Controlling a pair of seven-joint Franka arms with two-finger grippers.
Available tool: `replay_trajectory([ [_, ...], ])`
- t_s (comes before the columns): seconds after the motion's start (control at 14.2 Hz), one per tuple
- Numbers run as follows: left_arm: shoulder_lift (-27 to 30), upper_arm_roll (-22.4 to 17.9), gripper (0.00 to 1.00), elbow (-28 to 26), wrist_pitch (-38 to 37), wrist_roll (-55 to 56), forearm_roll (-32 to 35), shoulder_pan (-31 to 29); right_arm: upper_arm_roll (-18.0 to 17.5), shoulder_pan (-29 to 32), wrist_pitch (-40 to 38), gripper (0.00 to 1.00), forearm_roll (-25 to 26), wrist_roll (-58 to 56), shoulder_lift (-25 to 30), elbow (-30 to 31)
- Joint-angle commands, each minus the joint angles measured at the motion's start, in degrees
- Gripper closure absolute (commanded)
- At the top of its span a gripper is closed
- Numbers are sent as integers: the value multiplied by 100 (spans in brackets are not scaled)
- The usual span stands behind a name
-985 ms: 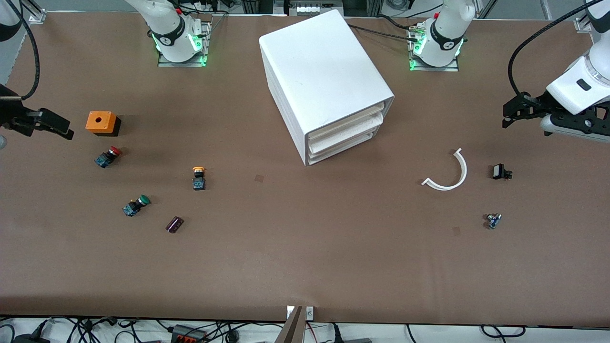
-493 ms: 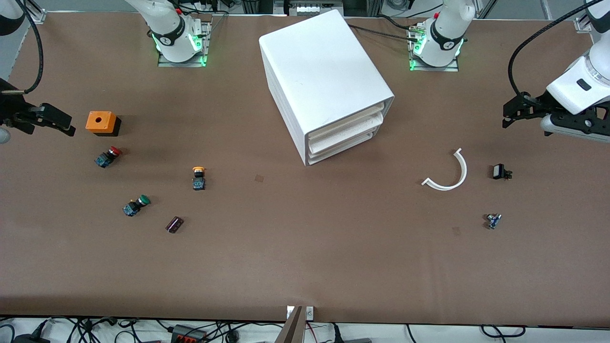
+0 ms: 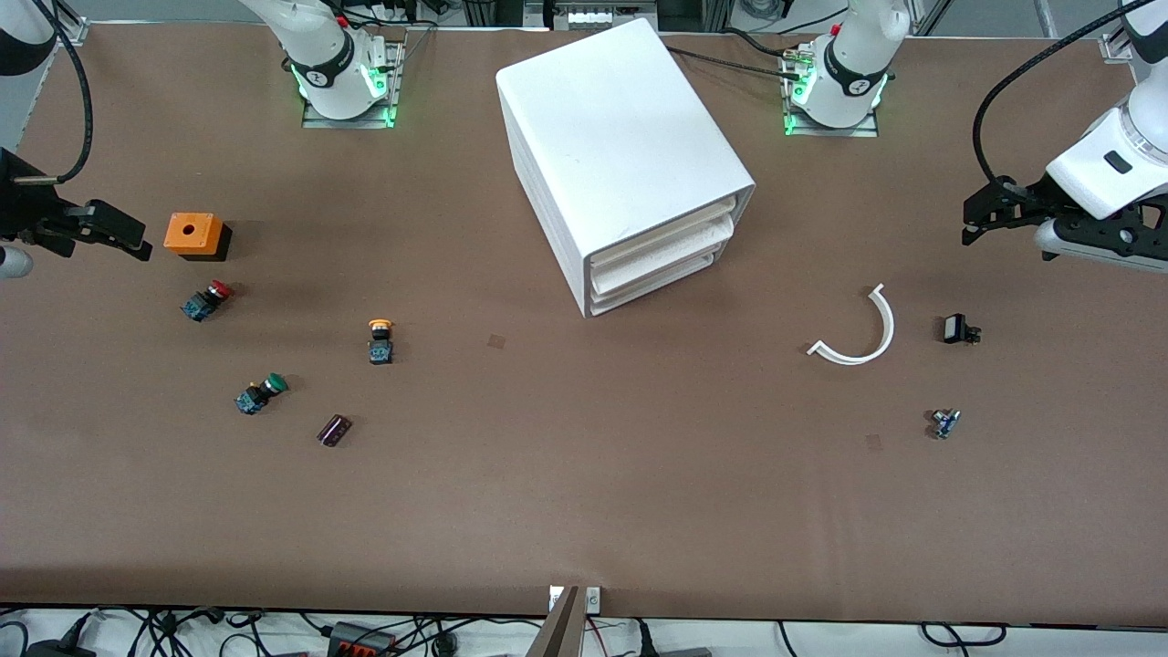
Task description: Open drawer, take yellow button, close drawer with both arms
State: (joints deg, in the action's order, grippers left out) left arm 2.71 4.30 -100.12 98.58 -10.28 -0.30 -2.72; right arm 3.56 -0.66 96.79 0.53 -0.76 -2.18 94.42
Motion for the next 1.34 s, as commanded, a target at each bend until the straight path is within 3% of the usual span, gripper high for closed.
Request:
replay_trajectory([
  [0.0,-60,27,0,168,-138,-89,118,-10,-92,40,24,0,-9,-99,139,156],
  [1.27,-60,27,0,168,-208,-124,118,-10,-92,14,174,0,-9,-108,60,156],
])
